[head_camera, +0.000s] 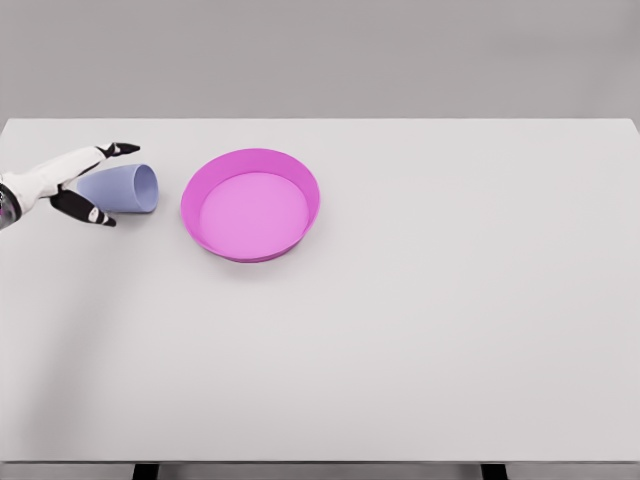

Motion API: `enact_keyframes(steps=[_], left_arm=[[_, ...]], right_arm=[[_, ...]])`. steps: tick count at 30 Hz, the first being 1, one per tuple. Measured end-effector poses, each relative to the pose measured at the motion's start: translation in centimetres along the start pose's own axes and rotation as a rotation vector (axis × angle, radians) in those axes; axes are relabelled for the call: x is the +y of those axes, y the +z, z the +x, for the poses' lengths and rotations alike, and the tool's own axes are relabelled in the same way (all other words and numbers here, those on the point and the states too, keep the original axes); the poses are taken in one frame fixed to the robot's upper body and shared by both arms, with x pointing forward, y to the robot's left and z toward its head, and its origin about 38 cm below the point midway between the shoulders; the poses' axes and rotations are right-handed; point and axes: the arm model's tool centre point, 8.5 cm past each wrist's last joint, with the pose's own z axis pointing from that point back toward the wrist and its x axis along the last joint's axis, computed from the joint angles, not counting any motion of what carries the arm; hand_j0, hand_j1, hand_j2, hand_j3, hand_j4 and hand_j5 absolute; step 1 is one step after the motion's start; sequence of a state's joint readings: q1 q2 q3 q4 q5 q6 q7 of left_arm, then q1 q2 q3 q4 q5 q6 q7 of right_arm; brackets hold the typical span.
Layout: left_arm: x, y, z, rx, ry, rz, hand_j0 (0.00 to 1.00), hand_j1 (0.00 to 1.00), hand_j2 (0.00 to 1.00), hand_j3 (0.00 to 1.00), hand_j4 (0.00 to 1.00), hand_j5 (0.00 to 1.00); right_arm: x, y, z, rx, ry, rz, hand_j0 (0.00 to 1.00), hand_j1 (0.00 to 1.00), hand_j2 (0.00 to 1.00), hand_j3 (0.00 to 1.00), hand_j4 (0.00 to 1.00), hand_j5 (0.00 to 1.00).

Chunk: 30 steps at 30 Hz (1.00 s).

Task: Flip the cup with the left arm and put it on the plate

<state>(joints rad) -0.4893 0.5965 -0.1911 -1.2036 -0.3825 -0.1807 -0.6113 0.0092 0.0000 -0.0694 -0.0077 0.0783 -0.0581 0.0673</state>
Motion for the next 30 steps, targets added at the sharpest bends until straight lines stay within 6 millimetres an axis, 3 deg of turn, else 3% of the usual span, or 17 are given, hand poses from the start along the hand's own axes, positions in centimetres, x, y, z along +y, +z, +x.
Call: enact_keyframes(steps=[7, 20, 21, 25, 30], left_arm=[[-0.4, -1.1, 1.4, -0.005, -0.033, -0.002, 1.00, 1.00, 1.00, 1.00, 1.00, 1.00], [-0.8, -1.8, 1.4, 0.070, -0.102, -0.022, 0.98, 0.98, 0.98, 0.98, 0.98, 0.98], [-1.0, -1.8, 1.4, 0.069, -0.104, -0.027, 0.95, 0.95, 0.95, 0.95, 0.95, 0.95], [-1.0, -2.0, 1.7, 0.062, -0.113, -0.031, 0.71, 0.71, 0.71, 0.71, 0.71, 0.71], [-1.0, -2.0, 1.9, 0.055, -0.118, -0.029, 0.64, 0.64, 0.64, 0.64, 0.64, 0.64]], right_arm=[[0.0, 0.0, 0.0, 0.000, 0.000, 0.000, 1.00, 1.00, 1.00, 1.00, 1.00, 1.00], [0.0, 0.0, 0.0, 0.000, 0.000, 0.000, 1.00, 1.00, 1.00, 1.00, 1.00, 1.00], [0.0, 0.0, 0.0, 0.000, 0.000, 0.000, 1.00, 1.00, 1.00, 1.00, 1.00, 1.00], [0.0, 0.0, 0.0, 0.000, 0.000, 0.000, 1.00, 1.00, 1.00, 1.00, 1.00, 1.00], [0.0, 0.0, 0.0, 0.000, 0.000, 0.000, 1.00, 1.00, 1.00, 1.00, 1.00, 1.00]])
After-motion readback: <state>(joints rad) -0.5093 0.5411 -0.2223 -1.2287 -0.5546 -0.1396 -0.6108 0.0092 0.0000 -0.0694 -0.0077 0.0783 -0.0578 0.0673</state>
